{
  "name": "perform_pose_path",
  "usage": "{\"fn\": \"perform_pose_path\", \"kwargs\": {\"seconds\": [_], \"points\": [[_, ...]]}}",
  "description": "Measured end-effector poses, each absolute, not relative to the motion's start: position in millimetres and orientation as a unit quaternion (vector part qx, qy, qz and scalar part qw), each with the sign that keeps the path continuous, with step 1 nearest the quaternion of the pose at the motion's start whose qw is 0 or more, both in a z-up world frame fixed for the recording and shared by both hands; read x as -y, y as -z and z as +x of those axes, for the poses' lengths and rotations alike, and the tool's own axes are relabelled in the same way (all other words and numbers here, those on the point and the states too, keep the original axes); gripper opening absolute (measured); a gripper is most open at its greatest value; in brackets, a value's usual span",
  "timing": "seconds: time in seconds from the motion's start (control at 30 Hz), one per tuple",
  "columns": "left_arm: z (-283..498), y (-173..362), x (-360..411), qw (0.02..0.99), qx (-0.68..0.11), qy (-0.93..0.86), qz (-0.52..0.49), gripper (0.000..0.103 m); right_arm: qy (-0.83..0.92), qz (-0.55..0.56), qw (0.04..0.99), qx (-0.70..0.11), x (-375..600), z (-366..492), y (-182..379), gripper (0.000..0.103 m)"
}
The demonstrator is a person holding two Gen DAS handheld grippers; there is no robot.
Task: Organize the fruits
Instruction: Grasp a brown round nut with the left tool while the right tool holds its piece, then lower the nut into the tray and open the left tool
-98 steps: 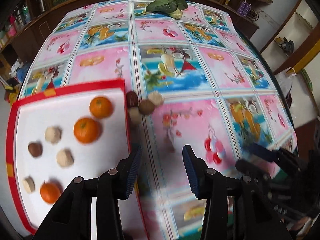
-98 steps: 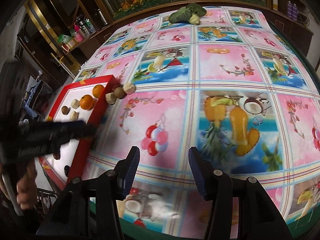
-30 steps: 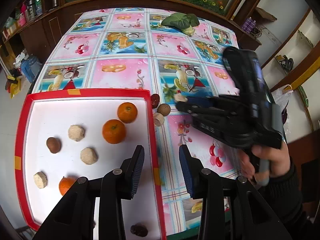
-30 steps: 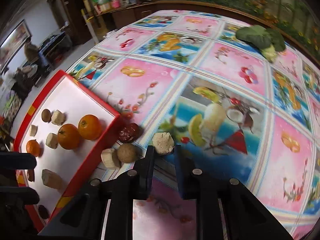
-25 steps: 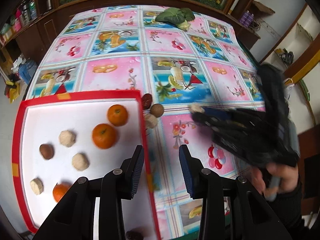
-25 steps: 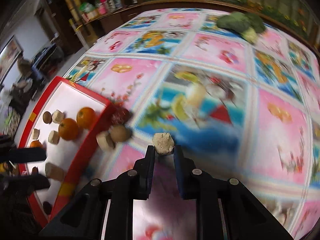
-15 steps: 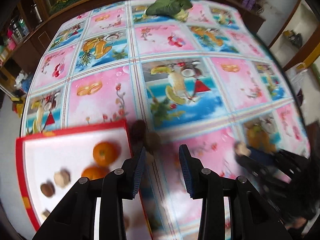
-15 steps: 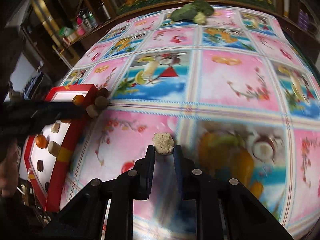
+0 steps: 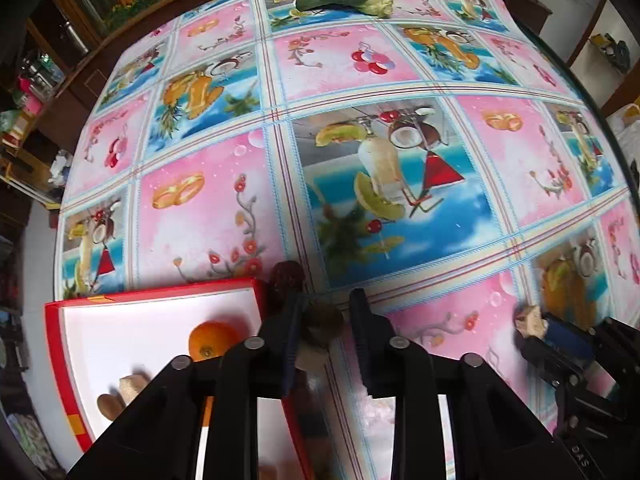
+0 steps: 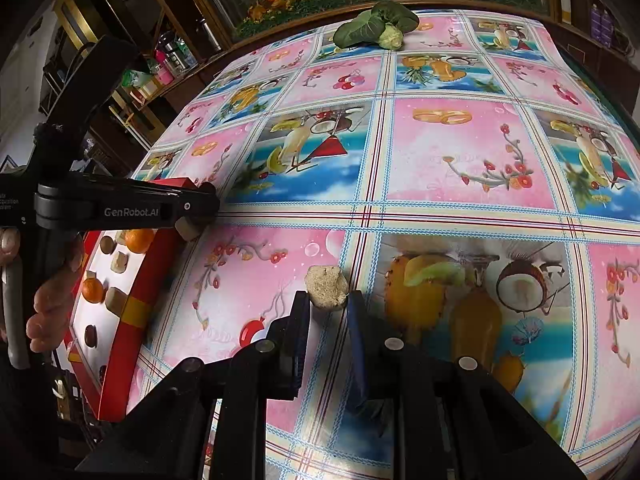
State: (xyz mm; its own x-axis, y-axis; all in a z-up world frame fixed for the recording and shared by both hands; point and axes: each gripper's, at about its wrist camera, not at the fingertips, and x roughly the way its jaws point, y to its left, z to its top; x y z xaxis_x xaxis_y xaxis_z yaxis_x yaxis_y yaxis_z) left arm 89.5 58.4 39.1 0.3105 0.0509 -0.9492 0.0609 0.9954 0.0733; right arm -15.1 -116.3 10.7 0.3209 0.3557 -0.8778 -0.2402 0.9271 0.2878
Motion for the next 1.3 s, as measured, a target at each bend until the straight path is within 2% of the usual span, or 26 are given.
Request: {"fn": "perform_pose_path", "kwargs": {"seconds": [0.17,0.4,0.57,0.63,0.87,1.07,1.3], "points": [[85.9,-40.0,-57.9,0.806,-0.590,0.000,0.048,0.021,-0.176,0.049,0.812,-0.555,115.1,-16.4,-11.3,0.020],[84.7,-41.9,-61.1,0.803,-0.595,0.000,0.044,0.028,-0.170,0.043,0.812,-0.557,113.5,-17.8,-11.8,0.020],[85.3,-38.0,-58.2,0.799,-0.599,0.002,0.049,0.028,-0.171,0.044,0.812,-0.556,113.4,-18.2,-12.0,0.020],[86.5,-35.6,-56.5,0.797,-0.602,0.002,0.052,0.023,-0.171,0.046,0.812,-0.556,114.1,-18.5,-11.8,0.020],[81.0,-38.1,-55.6,0.802,-0.595,0.003,0.050,0.022,-0.165,0.043,0.811,-0.560,115.7,-20.1,-13.0,0.019],[42.0,-75.2,-66.2,0.773,-0.621,0.119,-0.054,0.022,-0.152,0.028,0.819,-0.553,117.6,-25.0,-25.1,0.019],[-31.9,-146.3,-118.6,0.823,-0.547,0.121,-0.093,0.022,-0.185,0.010,0.830,-0.527,88.9,-42.7,-60.5,0.019]]}}
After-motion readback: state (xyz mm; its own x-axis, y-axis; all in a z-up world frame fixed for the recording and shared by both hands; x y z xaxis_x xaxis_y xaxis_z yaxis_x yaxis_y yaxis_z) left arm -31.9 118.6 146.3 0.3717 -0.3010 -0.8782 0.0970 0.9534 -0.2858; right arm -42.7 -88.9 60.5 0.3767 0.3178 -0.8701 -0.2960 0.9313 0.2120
